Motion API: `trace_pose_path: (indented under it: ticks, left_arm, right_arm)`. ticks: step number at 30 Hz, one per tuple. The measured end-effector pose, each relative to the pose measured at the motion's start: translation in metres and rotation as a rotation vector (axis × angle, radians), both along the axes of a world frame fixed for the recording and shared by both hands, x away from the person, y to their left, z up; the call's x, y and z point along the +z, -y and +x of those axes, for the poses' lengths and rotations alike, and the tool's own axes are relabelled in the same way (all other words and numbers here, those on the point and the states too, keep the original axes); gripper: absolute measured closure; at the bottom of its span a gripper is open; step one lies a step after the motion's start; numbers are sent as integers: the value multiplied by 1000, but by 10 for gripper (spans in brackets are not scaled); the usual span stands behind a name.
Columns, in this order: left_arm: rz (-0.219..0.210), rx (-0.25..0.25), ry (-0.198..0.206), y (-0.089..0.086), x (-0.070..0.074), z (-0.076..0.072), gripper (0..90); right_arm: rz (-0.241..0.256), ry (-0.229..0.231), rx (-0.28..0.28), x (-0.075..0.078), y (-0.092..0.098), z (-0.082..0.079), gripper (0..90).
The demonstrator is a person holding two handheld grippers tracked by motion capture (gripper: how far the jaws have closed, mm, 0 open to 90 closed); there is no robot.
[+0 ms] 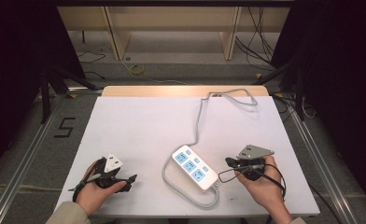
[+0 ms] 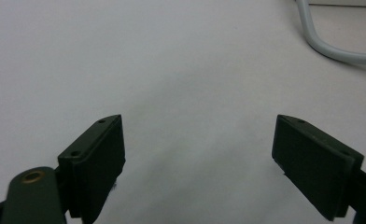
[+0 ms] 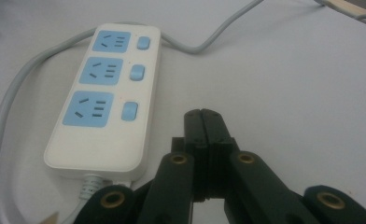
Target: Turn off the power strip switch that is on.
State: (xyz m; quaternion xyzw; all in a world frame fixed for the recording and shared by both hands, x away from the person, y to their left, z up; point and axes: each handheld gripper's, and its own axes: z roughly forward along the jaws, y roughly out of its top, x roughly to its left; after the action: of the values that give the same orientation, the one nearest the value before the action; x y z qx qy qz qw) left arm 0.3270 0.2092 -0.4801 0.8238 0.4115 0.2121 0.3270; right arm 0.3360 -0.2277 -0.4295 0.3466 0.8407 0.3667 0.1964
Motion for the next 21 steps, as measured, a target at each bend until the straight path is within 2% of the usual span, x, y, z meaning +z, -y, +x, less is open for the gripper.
trace_pose_path:
  ticks: [21]
  left_arm:
    - [0, -1, -1, 0, 0, 0, 169]
  right_arm:
    - [-12, -14, 26, 2, -9, 3, 900]
